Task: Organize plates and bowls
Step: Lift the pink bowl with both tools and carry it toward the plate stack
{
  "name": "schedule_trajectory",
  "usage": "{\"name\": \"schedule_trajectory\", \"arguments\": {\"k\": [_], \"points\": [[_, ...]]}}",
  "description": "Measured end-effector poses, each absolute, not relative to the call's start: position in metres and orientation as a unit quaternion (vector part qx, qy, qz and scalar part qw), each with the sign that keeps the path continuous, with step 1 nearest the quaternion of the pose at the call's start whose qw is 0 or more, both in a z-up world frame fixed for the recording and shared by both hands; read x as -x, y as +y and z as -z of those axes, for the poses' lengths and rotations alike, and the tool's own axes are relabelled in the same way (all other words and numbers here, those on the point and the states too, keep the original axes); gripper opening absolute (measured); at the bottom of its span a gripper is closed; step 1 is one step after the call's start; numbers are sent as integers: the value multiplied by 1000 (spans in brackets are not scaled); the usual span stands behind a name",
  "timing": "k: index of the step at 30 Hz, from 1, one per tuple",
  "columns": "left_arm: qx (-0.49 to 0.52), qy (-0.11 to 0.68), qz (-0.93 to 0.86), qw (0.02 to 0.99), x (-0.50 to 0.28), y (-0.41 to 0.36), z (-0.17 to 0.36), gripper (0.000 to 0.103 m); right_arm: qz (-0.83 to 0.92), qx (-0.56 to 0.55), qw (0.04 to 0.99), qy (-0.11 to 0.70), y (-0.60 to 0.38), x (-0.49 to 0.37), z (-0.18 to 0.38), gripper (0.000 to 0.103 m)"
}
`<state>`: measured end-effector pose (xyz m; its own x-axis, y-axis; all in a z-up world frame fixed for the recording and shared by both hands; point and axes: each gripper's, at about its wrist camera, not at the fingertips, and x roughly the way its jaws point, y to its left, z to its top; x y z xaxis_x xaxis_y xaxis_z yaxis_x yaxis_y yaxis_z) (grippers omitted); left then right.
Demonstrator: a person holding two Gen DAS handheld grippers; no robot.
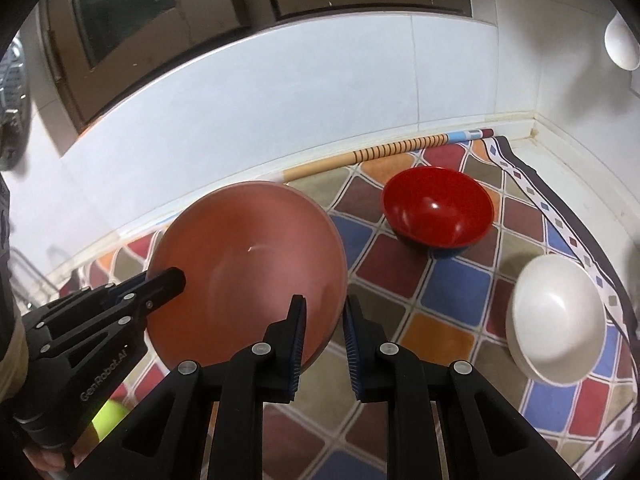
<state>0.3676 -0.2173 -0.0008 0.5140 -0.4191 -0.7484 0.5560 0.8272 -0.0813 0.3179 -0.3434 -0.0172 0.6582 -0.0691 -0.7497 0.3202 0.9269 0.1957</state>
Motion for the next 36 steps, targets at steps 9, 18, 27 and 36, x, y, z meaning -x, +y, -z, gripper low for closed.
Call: {"name": "schedule_trajectory", "arguments": {"k": [9,18,27,36], "points": [[-76,422,279,859,-320,-208,10,14,94,-138,896,410,-339,-275,17,20],[-74,456,273,844,-287,-200,33,15,86,-124,888,434,-332,-242,28,20],[-81,483,263,831,-272,-194,53,15,79,-130,876,457,-324,-226,45,20],[-77,507,258,819,-264,-188,68,15,74,-133,862,483,-317,-217,62,20]]}}
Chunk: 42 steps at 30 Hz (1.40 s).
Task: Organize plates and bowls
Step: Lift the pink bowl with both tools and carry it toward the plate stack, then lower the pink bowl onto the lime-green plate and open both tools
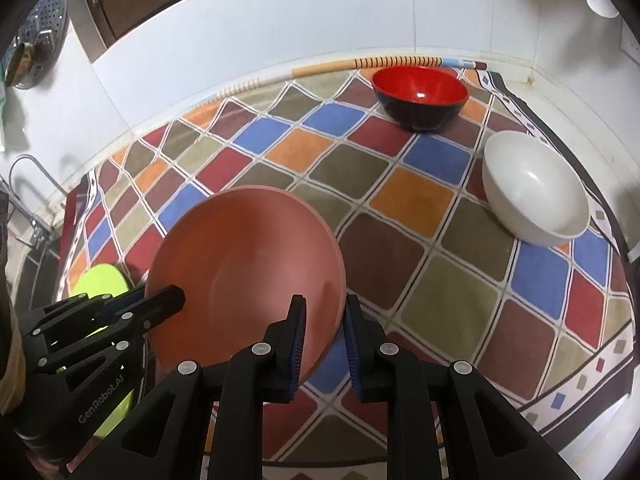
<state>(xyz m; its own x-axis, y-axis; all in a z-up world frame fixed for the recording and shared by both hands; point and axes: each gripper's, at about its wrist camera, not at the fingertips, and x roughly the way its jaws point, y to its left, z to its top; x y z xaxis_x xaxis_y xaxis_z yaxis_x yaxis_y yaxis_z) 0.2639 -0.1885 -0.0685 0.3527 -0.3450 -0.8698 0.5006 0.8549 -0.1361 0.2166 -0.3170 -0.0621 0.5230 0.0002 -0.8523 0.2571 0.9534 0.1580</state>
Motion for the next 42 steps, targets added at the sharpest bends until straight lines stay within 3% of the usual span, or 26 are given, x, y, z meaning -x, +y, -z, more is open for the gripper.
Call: {"name": "schedule_trajectory", "arguments": {"k": [27,33,37,42], "points": [[-73,532,257,803,-264,-189,82,16,71,-136,849,506,-317,-215,80,21],[-83,509,254,818,-263,-187,71,35,67,-140,851,501,-318,-213,78,22],[-85,490,260,827,-265,-189,56,44,79,-130,864,480,-320,-210,68,40],[-104,464,289,831,-271,-207,35,52,116,-115,880,447,-333,-204,49,48]]}}
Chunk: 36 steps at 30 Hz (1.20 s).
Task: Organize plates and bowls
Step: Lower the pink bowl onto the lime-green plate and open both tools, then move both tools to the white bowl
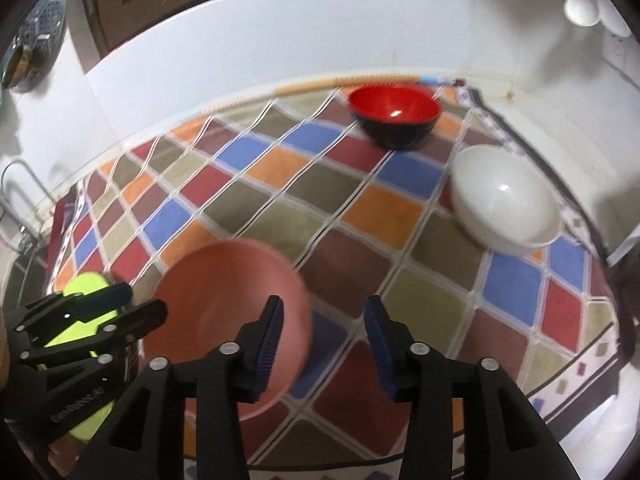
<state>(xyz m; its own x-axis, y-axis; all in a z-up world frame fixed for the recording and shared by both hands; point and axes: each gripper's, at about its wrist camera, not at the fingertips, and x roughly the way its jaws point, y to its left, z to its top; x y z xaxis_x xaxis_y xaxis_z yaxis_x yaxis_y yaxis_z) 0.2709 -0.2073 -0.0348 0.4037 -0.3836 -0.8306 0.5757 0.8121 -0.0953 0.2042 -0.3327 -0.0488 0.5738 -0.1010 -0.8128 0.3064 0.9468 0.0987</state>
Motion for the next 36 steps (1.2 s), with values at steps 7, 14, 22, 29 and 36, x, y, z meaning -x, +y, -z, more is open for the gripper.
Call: {"name": "schedule_trajectory", "arguments": {"k": [7,14,22,29,36], "points": [[-131,432,341,825,-276,-254,10,55,181,-110,887,409,-368,-191,29,58],[-161,407,388,811,-278,-306,-5,55,233,-137,881,389,-410,-178,23,58],[-188,395,424,793,-291,-365,-6,55,287,-168,869,366,-454,-166,23,58],[-212,403,446,771,-308,-409,6,55,332,-200,853,350,-491,-165,30,58],[-239,415,458,749,-323,-445,29,54,355,-234,835,350,-517,-173,47,58]]}}
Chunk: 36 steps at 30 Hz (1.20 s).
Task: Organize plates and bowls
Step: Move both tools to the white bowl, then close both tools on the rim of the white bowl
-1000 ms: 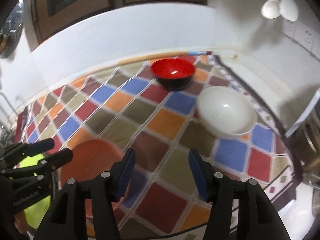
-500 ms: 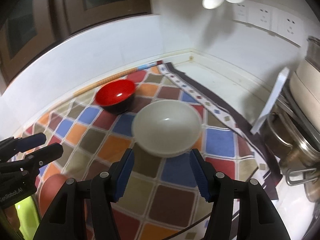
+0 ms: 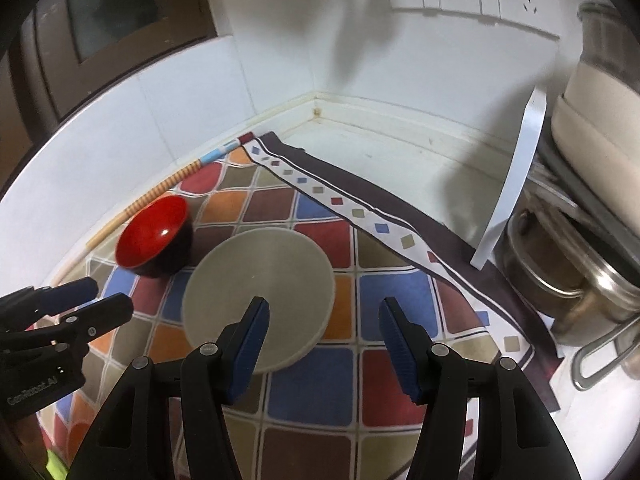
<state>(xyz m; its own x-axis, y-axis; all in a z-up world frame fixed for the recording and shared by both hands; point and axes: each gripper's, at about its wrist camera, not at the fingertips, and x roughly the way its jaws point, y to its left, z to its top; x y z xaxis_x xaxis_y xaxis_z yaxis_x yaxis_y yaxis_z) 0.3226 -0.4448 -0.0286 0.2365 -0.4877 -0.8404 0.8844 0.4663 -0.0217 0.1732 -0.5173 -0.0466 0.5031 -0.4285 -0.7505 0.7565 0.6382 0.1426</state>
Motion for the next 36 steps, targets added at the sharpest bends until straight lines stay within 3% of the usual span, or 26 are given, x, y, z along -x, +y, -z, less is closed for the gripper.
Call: {"name": "schedule_trajectory", "arguments": {"k": [12,17,25,29,36], "points": [[-261,452,460,718,-339,-482,74,42,356,-270,811,377,-542,-189,80,57],[-259,464,462,710,-344,-490,83,37,346,-278,806,390,-544,-197,91,48],[-264,471,464,702,-346,-498,90,18,330,-293,804,399,-544,-203,97,34],[-261,479,465,697,-347,-500,92,15,326,-294,803,402,-543,-206,98,25],[-255,482,461,700,-348,-499,91,10,334,-292,799,405,-543,-209,99,21]]}}
